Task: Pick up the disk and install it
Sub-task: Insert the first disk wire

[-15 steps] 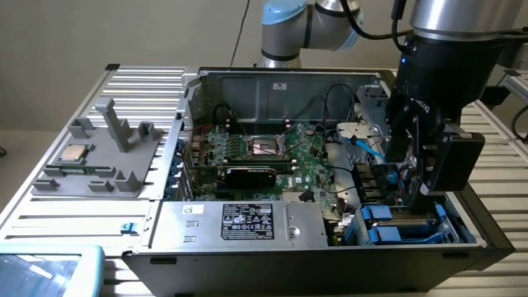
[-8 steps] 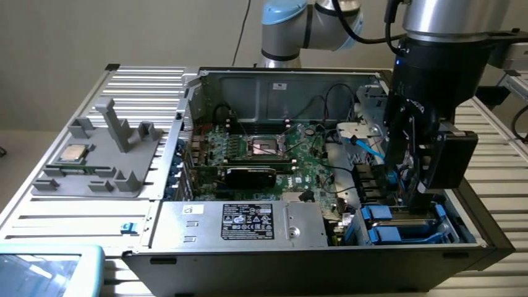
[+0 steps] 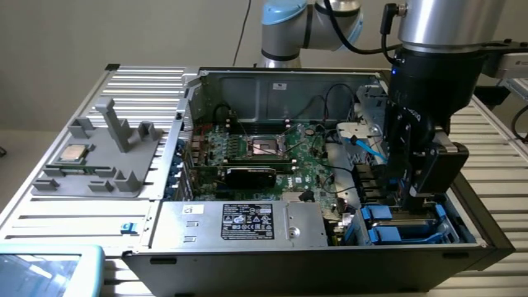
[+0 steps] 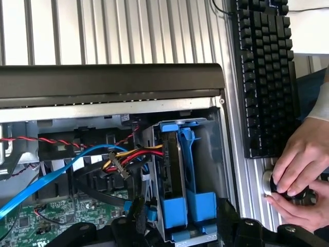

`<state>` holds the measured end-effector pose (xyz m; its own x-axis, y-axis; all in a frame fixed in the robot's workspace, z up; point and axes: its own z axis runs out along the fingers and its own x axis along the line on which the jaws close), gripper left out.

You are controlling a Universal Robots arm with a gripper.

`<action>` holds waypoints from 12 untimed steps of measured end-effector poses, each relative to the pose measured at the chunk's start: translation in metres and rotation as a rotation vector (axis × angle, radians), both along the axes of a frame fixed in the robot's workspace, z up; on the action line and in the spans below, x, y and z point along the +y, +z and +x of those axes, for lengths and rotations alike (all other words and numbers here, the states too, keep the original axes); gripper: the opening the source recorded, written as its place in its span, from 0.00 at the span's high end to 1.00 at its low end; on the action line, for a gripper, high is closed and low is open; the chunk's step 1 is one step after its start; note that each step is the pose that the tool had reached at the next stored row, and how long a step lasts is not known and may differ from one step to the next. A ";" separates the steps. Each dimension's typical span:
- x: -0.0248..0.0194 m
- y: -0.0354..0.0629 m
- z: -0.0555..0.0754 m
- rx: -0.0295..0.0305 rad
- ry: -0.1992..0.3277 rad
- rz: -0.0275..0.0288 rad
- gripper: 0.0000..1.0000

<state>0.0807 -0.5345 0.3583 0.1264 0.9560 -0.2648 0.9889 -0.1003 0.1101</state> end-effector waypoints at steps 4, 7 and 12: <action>0.0011 -0.0057 0.000 -0.0028 0.000 -0.0036 0.36; 0.0028 -0.0080 0.000 -0.0050 0.000 -0.0035 0.36; 0.0029 -0.0081 0.000 -0.0051 0.000 -0.0036 0.36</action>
